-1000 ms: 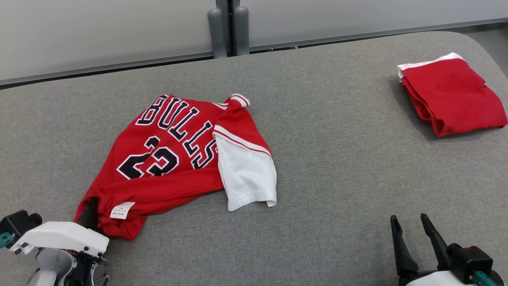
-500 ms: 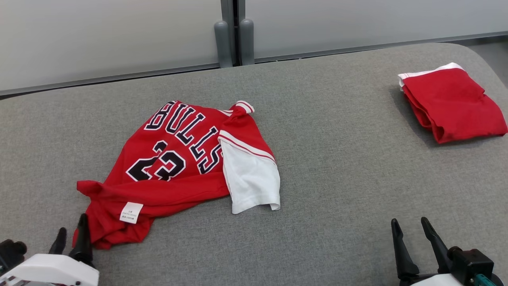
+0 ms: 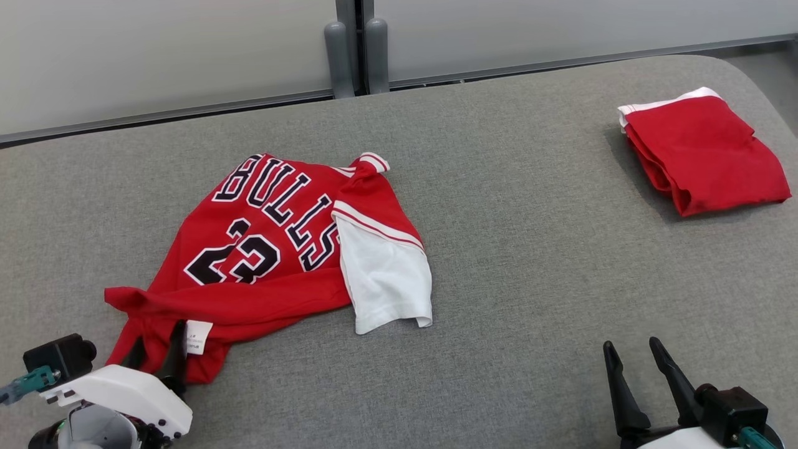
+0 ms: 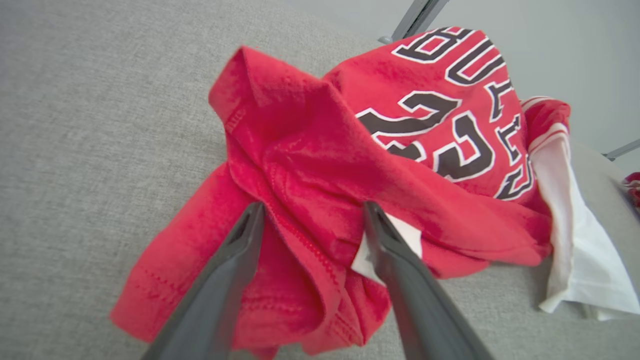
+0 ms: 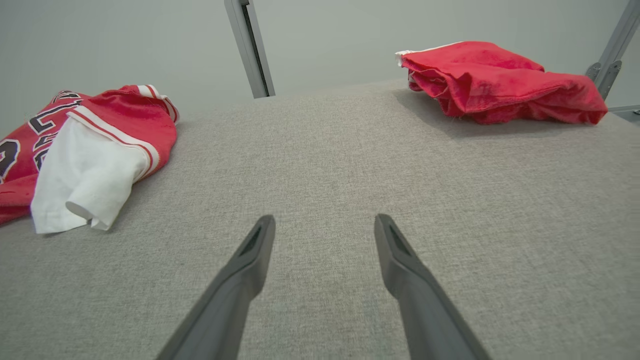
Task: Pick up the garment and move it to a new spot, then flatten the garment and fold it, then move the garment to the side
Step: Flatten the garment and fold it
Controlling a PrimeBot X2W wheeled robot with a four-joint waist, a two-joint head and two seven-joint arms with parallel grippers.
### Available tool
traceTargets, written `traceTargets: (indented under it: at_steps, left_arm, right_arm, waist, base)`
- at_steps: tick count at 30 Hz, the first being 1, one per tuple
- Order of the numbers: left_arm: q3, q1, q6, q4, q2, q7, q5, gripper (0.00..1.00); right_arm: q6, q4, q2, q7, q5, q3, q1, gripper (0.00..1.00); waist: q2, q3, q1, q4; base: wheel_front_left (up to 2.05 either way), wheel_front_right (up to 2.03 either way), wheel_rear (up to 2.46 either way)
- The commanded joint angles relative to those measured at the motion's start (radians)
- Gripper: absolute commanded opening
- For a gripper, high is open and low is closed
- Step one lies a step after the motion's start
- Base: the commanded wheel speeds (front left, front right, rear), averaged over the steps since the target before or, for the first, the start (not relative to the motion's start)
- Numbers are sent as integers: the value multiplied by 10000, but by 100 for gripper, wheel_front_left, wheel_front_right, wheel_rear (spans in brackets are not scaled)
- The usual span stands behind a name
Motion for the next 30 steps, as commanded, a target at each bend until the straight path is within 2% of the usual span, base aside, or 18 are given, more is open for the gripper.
traceTargets:
  at_steps: [1, 3, 5, 6, 7, 9, 10, 11, 12, 21, 27, 30]
  left_arm:
    - [-29, -221, -83, 122, 81, 50, 62, 100]
    - [-93, -353, -182, 282, 103, 114, 77, 100]
    - [-169, -428, -258, 396, 74, 164, 41, 75]
    - [-190, -426, -277, 425, 61, 179, 33, 55]
    - [-214, -398, -303, 444, 31, 204, -7, 46]
    - [-275, -288, -324, 467, 17, 240, -3, 38]
    - [-303, -236, -339, 452, 13, 220, 21, 27]
    - [-346, -180, -370, 404, -2, 202, 41, 9]
    - [-374, -119, -377, 328, -10, 176, 55, 0]
    - [-659, 989, -63, -1496, -49, -105, 294, 0]
    - [-1236, 2635, 377, -3387, -13, 81, 442, 0]
    - [-1353, 3133, 585, -3839, 5, 128, 457, 0]
  right_arm:
    - [-2, 18, -58, -47, 17, -34, -28, 100]
    - [-2, 37, -58, -47, 34, -27, -46, 100]
    - [-2, 45, -58, -47, 81, -21, -78, 100]
    - [-2, 47, -57, -47, 92, -12, -85, 100]
    - [-2, 43, -58, -47, 115, -12, -82, 100]
    - [-2, 41, -58, -47, 116, -36, -45, 100]
    - [-2, 46, -57, -47, 128, -47, -16, 100]
    - [-2, 55, -58, -47, 130, -63, 22, 100]
    - [-2, 66, -58, -47, 123, -69, 57, 100]
    - [-2, 139, -60, -47, 63, -110, 160, 100]
    - [-2, 130, -58, -47, 63, -197, 327, 100]
    - [-2, 96, -58, -47, 59, -255, 399, 100]
  waist:
    - [0, 31, 0, -39]
    - [0, 54, 0, -90]
    - [0, 58, 0, -139]
    - [0, 54, 0, -157]
    - [0, 50, 0, -167]
    - [0, 25, 0, -159]
    - [0, 7, 0, -149]
    - [0, -25, 0, -129]
    - [0, -51, 0, -111]
    - [0, -403, 0, 124]
    - [0, -604, 0, 278]
    - [0, -617, 0, 367]
  base:
    - [0, 0, 0]
    - [0, 0, 0]
    - [0, 0, 0]
    - [0, 0, 0]
    - [0, 0, 0]
    - [0, 0, 0]
    - [0, 0, 0]
    - [0, 0, 0]
    - [0, 0, 0]
    - [0, 0, 0]
    - [0, 0, 0]
    - [0, 0, 0]
